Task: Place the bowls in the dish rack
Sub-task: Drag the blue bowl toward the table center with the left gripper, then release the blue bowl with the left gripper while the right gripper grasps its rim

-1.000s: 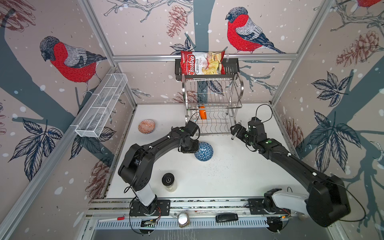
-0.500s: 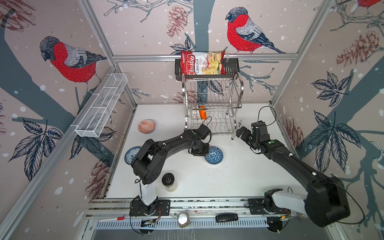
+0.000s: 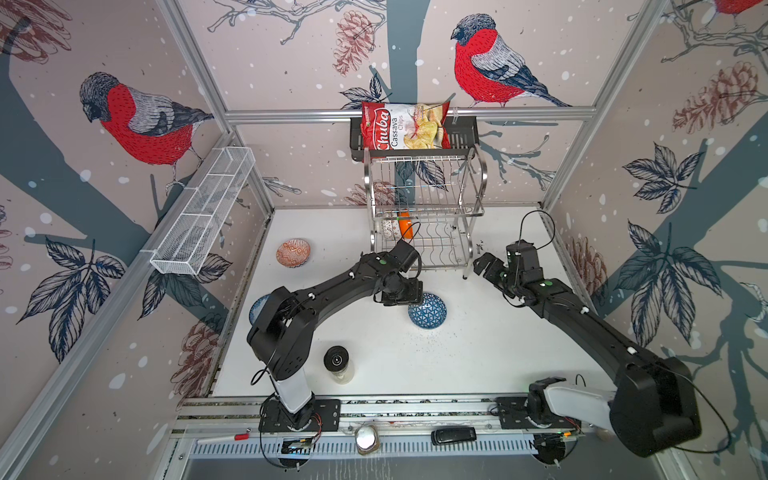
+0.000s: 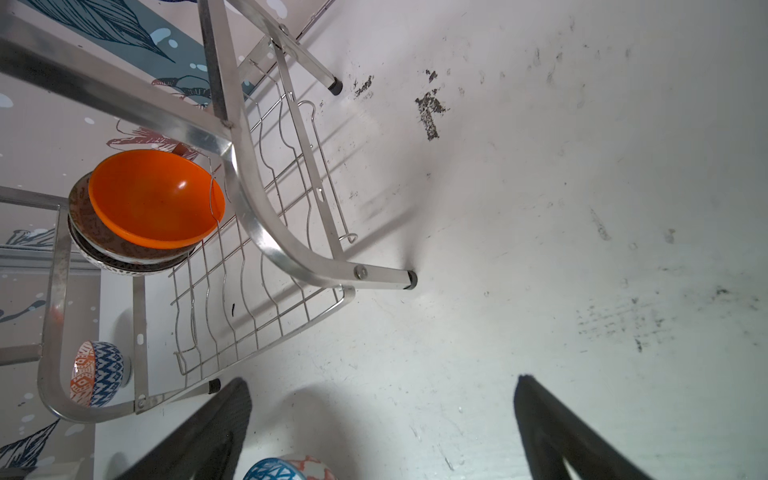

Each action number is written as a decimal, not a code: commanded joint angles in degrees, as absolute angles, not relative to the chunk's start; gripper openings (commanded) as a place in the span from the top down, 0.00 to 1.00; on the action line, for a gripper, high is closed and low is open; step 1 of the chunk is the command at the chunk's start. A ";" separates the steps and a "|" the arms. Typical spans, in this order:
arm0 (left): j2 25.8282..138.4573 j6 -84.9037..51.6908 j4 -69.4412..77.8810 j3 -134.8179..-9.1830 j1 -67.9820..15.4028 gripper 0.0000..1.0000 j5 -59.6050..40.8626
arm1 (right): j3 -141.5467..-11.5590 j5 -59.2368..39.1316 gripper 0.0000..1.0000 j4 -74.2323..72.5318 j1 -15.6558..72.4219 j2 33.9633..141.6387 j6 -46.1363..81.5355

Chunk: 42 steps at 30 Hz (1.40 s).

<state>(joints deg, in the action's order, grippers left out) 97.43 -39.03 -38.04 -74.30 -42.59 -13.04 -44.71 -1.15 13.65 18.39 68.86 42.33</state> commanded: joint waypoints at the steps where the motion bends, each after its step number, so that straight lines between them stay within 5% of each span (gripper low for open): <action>1: 93.80 -42.22 -37.04 -72.95 -42.63 0.06 -12.39 | -42.90 -2.09 0.00 11.72 20.88 67.31 38.92; 8: 83.15 -46.42 -31.97 -65.61 -39.63 0.03 -14.56 | -41.66 2.13 0.00 12.38 30.76 66.32 36.86; 22: 62.62 -52.29 -17.56 -40.72 -20.55 0.03 -25.01 | -47.30 7.32 0.06 13.33 49.37 76.46 45.79; 31: 62.85 -48.46 -19.11 -37.38 -17.55 0.03 -32.68 | -55.16 11.31 0.21 17.57 59.89 88.63 50.30; 42: 59.00 -46.26 -18.61 -35.00 -12.70 0.03 -36.77 | -64.39 12.65 0.49 21.92 61.52 101.26 50.97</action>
